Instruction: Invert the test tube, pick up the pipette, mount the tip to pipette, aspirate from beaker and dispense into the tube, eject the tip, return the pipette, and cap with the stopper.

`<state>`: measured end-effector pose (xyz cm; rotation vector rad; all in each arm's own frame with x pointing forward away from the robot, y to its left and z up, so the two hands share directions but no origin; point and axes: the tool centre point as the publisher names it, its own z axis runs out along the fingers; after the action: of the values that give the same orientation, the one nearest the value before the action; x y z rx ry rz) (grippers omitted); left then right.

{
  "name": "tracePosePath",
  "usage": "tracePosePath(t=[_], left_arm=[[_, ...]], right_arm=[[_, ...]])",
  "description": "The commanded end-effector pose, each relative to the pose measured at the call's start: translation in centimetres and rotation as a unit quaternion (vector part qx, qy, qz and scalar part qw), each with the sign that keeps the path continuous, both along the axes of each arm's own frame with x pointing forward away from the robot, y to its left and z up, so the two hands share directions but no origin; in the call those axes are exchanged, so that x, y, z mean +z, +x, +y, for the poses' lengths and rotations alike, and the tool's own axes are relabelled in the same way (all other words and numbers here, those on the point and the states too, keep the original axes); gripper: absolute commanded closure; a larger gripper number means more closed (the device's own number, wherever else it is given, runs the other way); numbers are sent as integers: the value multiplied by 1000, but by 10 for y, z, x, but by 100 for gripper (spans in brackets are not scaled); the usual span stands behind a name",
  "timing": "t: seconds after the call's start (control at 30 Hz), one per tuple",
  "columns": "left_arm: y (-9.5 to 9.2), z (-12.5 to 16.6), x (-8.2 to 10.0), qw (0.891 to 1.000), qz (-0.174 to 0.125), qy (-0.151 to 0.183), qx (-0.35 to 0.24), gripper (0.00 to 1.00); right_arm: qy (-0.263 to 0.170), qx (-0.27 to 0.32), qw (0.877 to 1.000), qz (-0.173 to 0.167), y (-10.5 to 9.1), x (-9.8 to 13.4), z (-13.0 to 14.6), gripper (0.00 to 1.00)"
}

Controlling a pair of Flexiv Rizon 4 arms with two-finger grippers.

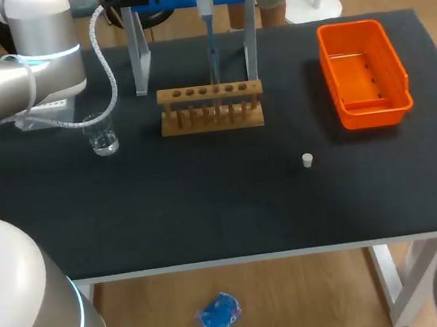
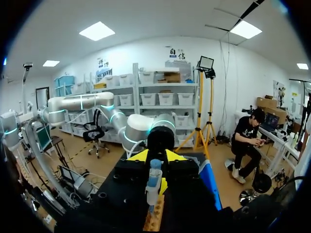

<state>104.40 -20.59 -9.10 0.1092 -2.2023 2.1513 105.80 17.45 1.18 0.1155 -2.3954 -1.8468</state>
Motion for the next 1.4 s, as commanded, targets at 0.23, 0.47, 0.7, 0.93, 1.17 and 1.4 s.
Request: tracePosePath(t=[0.23, 0.47, 0.7, 0.93, 1.17, 1.4], left_arm=[[-1, 0, 1, 1000, 0, 2, 2, 100], [-1, 0, 1, 1000, 0, 2, 2, 100], [-1, 0, 1, 1000, 0, 2, 2, 100], [-1, 0, 1, 1000, 0, 2, 2, 100], [-1, 0, 1, 1000, 0, 2, 2, 100], [-1, 0, 1, 1000, 0, 2, 2, 100]], right_arm=[[-111, -15, 994, -21, -20, -18, -46, 0], [-169, -17, 985, -37, -30, -50, -66, 0], [-198, -35, 979, -41, -38, -97, -78, 0], [-198, -42, 978, -49, -46, -147, -82, 0], [-195, -53, 978, -42, -46, -182, -76, 0], [-193, -56, 979, -35, -49, -211, -62, 0]])
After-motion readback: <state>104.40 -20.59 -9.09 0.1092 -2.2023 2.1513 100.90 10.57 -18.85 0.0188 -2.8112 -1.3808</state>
